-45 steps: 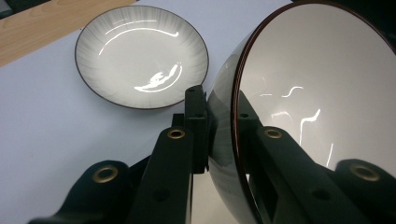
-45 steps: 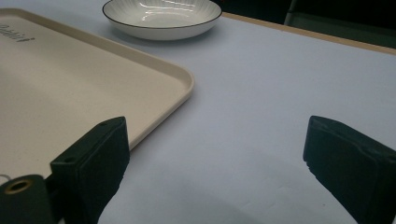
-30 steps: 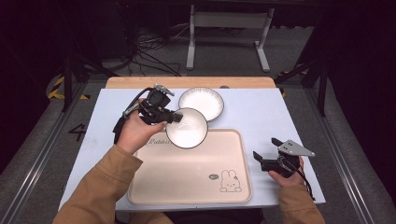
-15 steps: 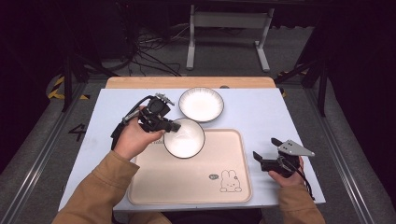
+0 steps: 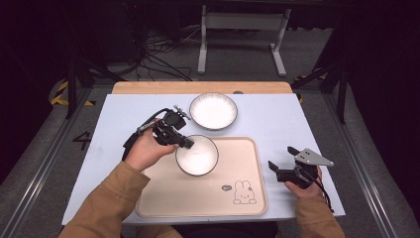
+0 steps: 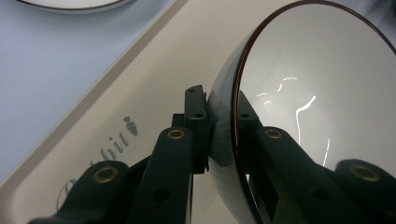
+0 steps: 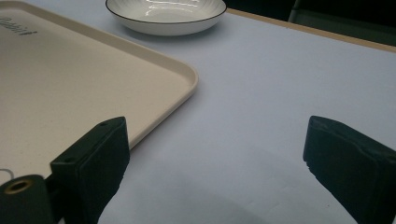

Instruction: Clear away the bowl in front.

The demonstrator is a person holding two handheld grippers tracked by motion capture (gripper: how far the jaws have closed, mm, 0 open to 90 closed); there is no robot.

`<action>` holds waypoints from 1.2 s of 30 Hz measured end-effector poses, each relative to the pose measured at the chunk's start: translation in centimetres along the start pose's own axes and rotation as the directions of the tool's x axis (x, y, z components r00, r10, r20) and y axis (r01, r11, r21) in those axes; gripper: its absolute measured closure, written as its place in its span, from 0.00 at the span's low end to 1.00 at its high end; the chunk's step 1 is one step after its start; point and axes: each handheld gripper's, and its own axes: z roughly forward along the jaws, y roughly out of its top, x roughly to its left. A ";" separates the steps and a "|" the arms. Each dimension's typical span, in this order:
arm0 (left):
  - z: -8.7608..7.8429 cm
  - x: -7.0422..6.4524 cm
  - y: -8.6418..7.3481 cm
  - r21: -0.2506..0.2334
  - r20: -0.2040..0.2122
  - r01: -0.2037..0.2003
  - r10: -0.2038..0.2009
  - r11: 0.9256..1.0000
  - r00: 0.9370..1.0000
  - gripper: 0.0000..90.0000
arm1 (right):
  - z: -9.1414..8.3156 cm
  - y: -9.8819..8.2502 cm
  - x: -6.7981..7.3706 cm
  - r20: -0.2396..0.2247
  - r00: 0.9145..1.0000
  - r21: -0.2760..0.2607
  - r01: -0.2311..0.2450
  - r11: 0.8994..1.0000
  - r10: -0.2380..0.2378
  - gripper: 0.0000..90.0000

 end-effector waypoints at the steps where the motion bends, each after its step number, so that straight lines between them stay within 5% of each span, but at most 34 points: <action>1: 0.2 0.0 0.0 0.007 0.004 0.001 -0.001 1.000 1.000 0.91 | 0.0 0.0 0.0 0.000 1.000 -0.001 0.000 1.000 0.000 0.09; 17: 3.9 0.4 -0.6 0.050 0.047 -0.001 -0.001 0.999 0.999 0.91 | 0.0 0.0 0.0 0.002 1.000 -0.001 0.001 1.000 -0.001 0.09; 36: 5.7 1.0 -0.8 0.067 0.060 0.026 -0.030 0.997 0.998 0.91 | -0.1 0.0 0.0 0.004 1.000 -0.002 -0.001 1.000 0.001 0.09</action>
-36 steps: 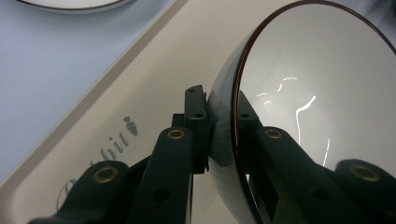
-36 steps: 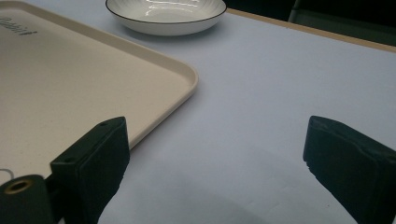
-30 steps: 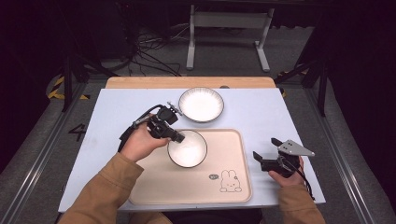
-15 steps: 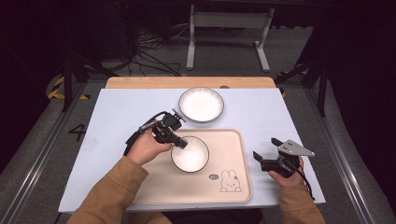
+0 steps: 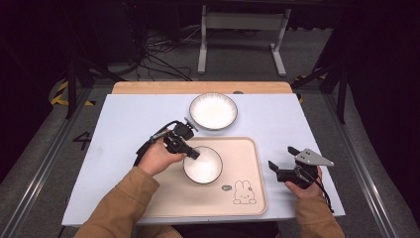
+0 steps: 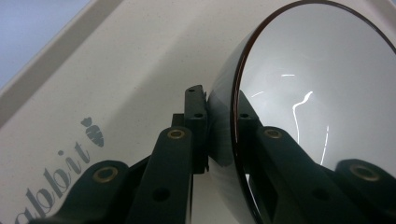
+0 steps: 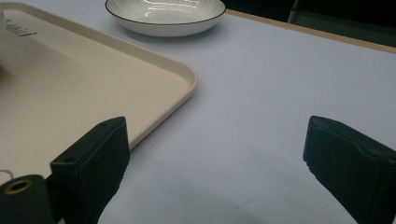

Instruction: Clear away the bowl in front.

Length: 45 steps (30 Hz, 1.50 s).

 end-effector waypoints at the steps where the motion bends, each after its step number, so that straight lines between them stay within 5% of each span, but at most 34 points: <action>1: 0.1 0.0 0.0 0.000 0.004 0.001 -0.001 1.000 1.000 0.91 | 0.0 0.0 0.0 0.000 1.000 0.000 0.000 1.000 0.000 0.09; 35: 0.9 0.9 -0.3 -0.005 0.009 0.055 -0.055 0.998 0.998 0.90 | 0.0 0.0 0.0 -0.001 1.000 0.001 0.002 1.000 -0.002 0.09; 41: 0.0 1.0 -0.4 -0.057 0.043 0.062 -0.059 0.996 0.997 0.76 | 0.1 0.0 0.0 -0.003 1.000 0.001 0.002 1.000 -0.002 0.09; 45: -1.0 0.6 -0.7 -0.134 0.008 -0.007 0.009 0.991 1.000 0.59 | 0.0 0.0 0.0 -0.002 1.000 0.001 0.001 1.000 -0.001 0.09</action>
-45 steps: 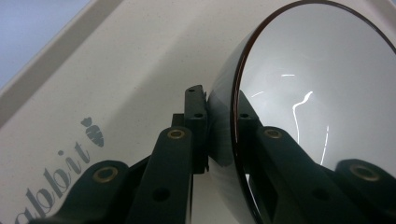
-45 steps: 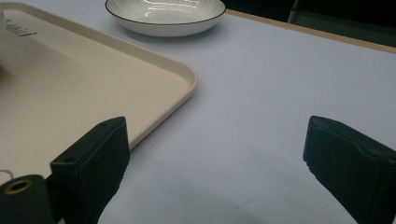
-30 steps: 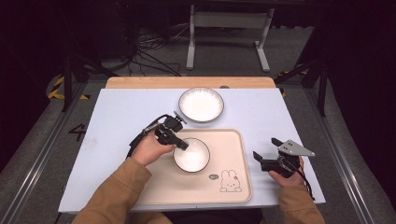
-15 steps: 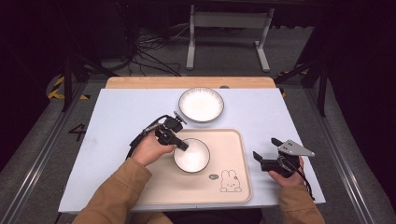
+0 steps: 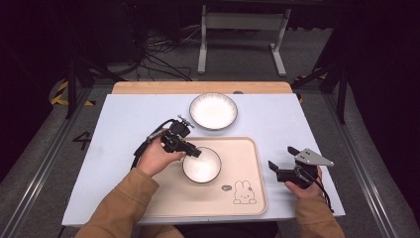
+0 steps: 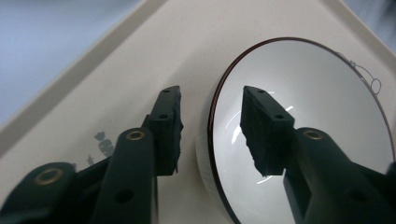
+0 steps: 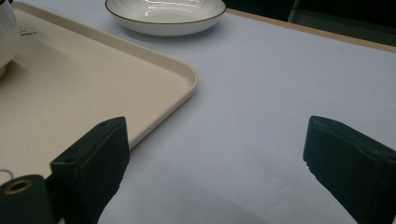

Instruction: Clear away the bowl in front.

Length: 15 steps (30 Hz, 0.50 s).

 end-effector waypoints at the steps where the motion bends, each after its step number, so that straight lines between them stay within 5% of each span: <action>1: -0.2 -0.2 -0.1 -0.024 -0.008 -0.010 0.010 1.000 1.000 0.59 | 0.0 0.0 0.0 -0.001 1.000 0.001 0.000 1.000 0.000 0.09; 7: -1.7 -1.0 -1.0 -0.113 -0.037 -0.044 0.041 0.993 0.998 0.50 | 0.0 0.0 0.0 0.000 1.000 0.001 0.002 1.000 -0.002 0.09; 15: -4.0 -1.6 -2.4 -0.228 -0.068 -0.084 0.070 0.970 0.995 0.43 | 0.0 0.0 0.0 0.002 1.000 0.003 0.002 1.000 -0.002 0.09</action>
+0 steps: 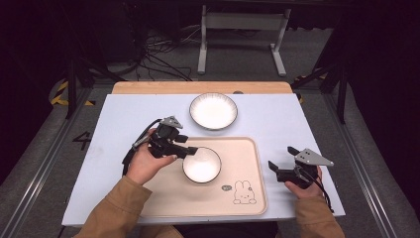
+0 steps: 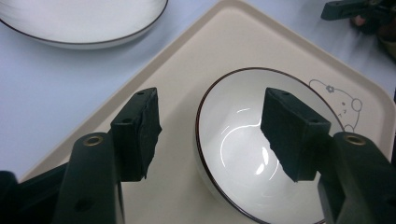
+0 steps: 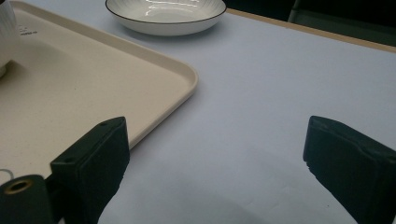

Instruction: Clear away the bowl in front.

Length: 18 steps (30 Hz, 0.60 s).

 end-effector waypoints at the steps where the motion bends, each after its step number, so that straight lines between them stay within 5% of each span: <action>1: -0.3 0.0 -0.1 -0.010 0.002 -0.005 0.005 1.000 1.000 0.42 | 0.0 0.0 0.0 -0.001 1.000 -0.001 -0.001 1.000 0.001 0.09; 6: -1.4 -0.2 -0.8 -0.049 -0.012 -0.032 0.032 0.998 0.999 0.42 | 0.0 0.0 0.0 0.001 1.000 0.000 0.000 1.000 0.000 0.09; 18: -3.9 0.6 -3.2 -0.146 -0.032 -0.021 0.016 0.989 0.999 0.34 | 0.0 0.0 -0.1 -0.004 1.000 -0.002 -0.012 1.000 0.012 0.08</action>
